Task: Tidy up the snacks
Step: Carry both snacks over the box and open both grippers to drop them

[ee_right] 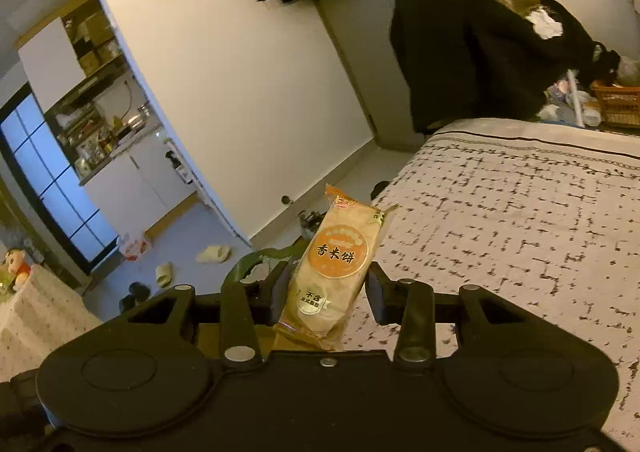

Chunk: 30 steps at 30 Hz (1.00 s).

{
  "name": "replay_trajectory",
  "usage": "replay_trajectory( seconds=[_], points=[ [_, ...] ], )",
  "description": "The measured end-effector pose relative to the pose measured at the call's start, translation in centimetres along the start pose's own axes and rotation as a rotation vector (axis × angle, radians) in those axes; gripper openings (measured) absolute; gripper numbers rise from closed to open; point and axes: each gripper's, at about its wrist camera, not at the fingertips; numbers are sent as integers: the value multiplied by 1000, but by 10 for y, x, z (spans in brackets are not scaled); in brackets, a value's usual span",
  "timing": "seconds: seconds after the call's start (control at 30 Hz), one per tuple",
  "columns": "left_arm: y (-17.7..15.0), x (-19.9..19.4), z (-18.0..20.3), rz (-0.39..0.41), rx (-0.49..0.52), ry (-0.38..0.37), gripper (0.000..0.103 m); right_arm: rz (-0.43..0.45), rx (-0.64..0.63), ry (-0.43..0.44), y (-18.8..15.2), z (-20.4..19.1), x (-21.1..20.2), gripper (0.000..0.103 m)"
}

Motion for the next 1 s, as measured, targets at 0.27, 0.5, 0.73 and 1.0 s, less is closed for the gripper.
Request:
replay_trajectory(
  seconds=[0.27, 0.5, 0.73, 1.0],
  points=[
    [3, -1, -29, -9, -45, 7, 17, -31, -75, 31, -12, -37, 17, 40],
    [6, 0, -50, -14, -86, 12, 17, -86, -126, 91, -23, -65, 38, 40],
    [8, 9, -69, -36, -122, 25, 17, -142, -194, 120, -36, -94, 64, 40],
    [13, 20, -82, -62, -143, 34, 17, -149, -202, 120, -38, -94, 75, 63]
  ],
)
Point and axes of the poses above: each gripper's, at about its wrist camera, not at the fingertips, and x roughly the way its jaws point, z to its right, y to its top, and after that the axes turned 9 degrees about -z, right-handed
